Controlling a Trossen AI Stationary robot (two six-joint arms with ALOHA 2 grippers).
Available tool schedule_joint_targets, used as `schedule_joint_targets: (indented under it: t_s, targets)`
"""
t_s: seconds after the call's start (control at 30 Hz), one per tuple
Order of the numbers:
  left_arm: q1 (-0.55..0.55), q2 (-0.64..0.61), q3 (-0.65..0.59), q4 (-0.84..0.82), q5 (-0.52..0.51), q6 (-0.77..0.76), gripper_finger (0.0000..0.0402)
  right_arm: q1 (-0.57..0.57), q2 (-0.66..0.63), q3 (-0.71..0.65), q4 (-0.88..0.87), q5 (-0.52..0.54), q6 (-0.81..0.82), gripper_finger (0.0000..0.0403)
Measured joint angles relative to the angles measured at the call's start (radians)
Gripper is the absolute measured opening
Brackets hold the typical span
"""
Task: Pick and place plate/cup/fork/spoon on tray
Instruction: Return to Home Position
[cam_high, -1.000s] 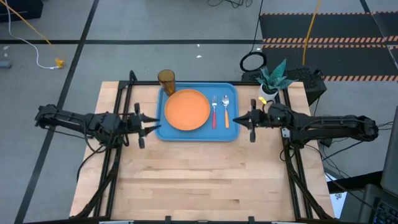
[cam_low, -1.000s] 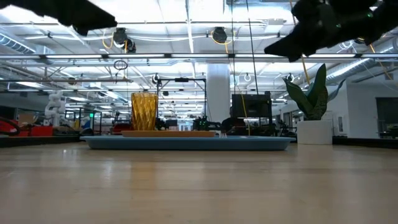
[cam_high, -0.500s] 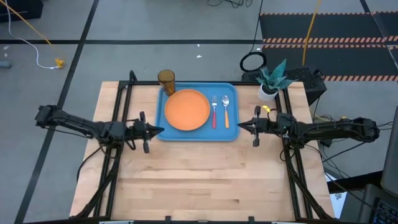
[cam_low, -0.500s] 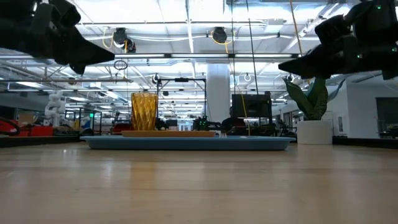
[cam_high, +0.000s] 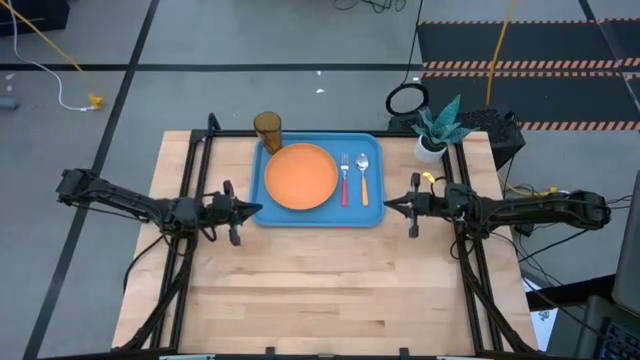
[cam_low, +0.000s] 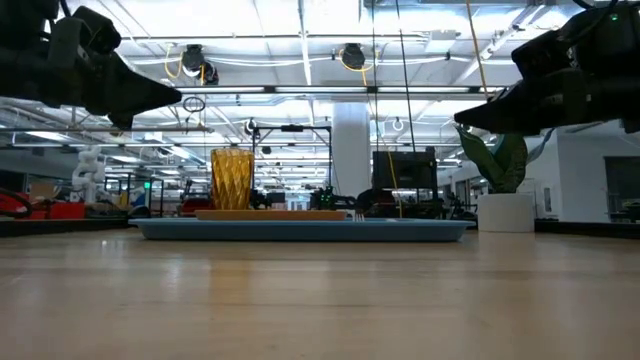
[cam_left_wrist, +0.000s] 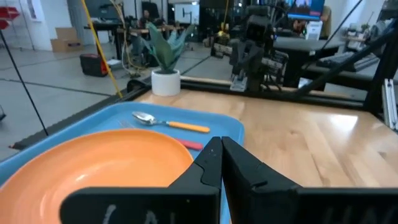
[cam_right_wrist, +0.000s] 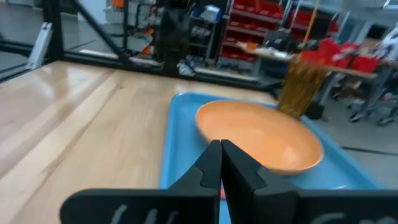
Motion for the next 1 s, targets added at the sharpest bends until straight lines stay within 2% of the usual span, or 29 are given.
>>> schedule_joint_targets:
  t_s: [0.27, 0.43, 0.53, 0.77, 1.0]
  targets:
    - [0.0, 0.0, 0.0, 0.046, -0.001, 0.04, 0.0007, 0.079, -0.135, -0.001, -0.232, 0.008, 0.087, 0.0]
    - [0.009, 0.0, 0.0, 0.051, -0.001, 0.059, 0.0007, 0.154, -0.227, -0.002, -0.331, 0.109, 0.124, 0.0]
    - [0.022, 0.0, 0.0, 0.055, -0.002, 0.06, 0.0012, 0.196, -0.273, -0.002, -0.372, 0.127, 0.121, 0.0]
    - [0.037, 0.0, 0.0, 0.068, -0.002, 0.055, 0.0005, 0.232, -0.389, -0.003, -0.416, 0.051, 0.118, 0.0]
    - [0.037, 0.0, 0.0, 0.067, -0.002, 0.039, 0.0005, 0.229, -0.533, -0.003, -0.509, 0.052, 0.082, 0.0]
